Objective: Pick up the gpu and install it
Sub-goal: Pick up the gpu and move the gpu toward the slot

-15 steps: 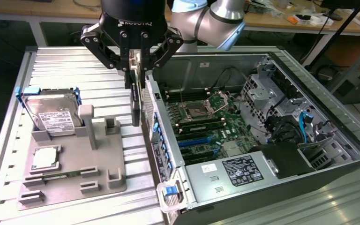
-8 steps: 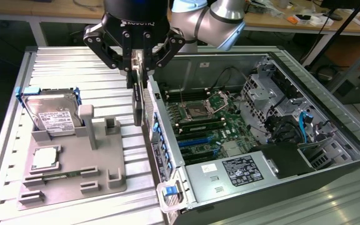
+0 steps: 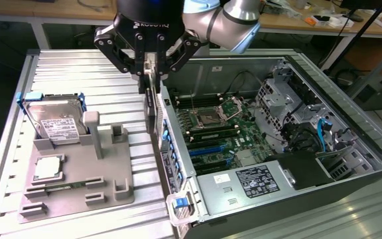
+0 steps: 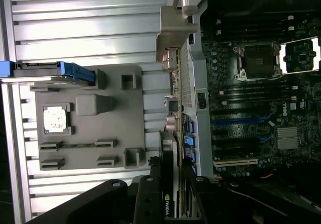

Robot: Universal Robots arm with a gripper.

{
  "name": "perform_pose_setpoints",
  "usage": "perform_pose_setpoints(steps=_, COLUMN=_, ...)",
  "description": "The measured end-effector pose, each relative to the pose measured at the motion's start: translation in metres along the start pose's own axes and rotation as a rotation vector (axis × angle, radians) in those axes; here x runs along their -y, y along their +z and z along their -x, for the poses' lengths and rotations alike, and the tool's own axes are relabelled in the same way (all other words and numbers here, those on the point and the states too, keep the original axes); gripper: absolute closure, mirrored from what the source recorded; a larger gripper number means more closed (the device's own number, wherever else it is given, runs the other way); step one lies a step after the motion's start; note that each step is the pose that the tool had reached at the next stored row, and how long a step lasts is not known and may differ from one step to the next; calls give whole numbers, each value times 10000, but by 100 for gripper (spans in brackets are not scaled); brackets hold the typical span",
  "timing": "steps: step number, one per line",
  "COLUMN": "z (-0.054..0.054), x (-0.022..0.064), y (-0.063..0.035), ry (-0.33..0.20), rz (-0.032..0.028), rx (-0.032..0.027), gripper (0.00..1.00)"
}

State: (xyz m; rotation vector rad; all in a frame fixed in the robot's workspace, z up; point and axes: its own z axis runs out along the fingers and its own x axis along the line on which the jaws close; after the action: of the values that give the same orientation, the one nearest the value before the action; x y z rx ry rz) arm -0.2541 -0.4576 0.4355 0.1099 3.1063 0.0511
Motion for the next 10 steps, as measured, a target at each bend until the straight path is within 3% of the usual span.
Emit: perform_pose_setpoints(steps=10, z=70, x=-5, y=3, ry=0, rz=0, rx=0, gripper=73)
